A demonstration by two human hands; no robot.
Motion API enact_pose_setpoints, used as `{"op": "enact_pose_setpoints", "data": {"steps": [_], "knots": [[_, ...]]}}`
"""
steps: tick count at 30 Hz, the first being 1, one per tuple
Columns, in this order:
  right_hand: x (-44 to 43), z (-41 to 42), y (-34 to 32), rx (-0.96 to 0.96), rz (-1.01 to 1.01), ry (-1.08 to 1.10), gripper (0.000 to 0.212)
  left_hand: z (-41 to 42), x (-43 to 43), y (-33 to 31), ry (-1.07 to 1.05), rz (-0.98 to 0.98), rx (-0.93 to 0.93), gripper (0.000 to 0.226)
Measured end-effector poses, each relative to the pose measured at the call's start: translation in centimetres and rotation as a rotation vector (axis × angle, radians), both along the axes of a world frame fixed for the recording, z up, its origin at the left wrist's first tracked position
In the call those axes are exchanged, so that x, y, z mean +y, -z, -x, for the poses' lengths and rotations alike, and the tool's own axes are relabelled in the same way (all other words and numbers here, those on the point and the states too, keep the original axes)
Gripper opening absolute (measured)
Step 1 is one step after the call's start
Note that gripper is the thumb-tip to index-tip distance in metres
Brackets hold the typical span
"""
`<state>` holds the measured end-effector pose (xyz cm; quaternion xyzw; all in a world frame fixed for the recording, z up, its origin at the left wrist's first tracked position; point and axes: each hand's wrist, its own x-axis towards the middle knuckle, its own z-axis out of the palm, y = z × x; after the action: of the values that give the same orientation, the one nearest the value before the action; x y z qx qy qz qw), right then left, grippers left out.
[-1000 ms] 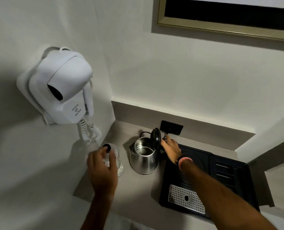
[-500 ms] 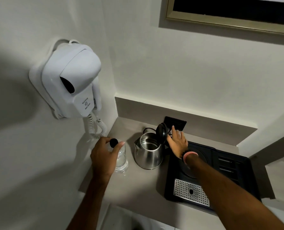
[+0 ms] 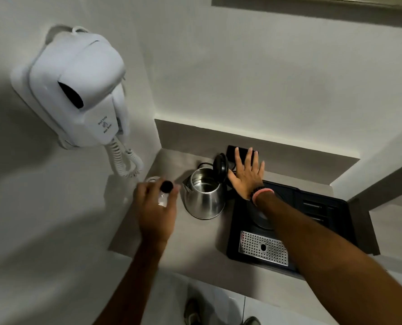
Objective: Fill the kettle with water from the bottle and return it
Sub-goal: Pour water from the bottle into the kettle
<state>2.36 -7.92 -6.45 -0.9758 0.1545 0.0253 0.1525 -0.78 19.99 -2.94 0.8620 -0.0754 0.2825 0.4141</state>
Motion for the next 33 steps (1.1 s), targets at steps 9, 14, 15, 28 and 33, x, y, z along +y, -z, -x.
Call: {"op": "enact_pose_setpoints", "data": {"steps": [9,14,15,28,33], "knots": [[-0.4,-0.3,-0.2,-0.036,0.048,-0.086,0.088,3.7,-4.3,12.7,0.067,-0.201,0.584,0.036],[-0.4,-0.3,0.2,-0.03,0.016,-0.093,0.085,3.1,-4.4,16.1,0.045,-0.29,0.698,0.038],[-0.4,-0.4,0.3,-0.034,0.014,-0.094,0.084,3.0,-4.5,16.3,0.051,-0.304,0.685,0.04],[-1.2,-1.0,0.5,-0.072,0.089,-0.167,0.08,1.5,-0.7,10.6,-0.396,0.434,0.514,0.107],[-1.1,-0.9,0.3,-0.119,0.155,-0.167,0.081,-1.4,-0.5,7.8,-0.226,0.315,0.296,0.106]]}}
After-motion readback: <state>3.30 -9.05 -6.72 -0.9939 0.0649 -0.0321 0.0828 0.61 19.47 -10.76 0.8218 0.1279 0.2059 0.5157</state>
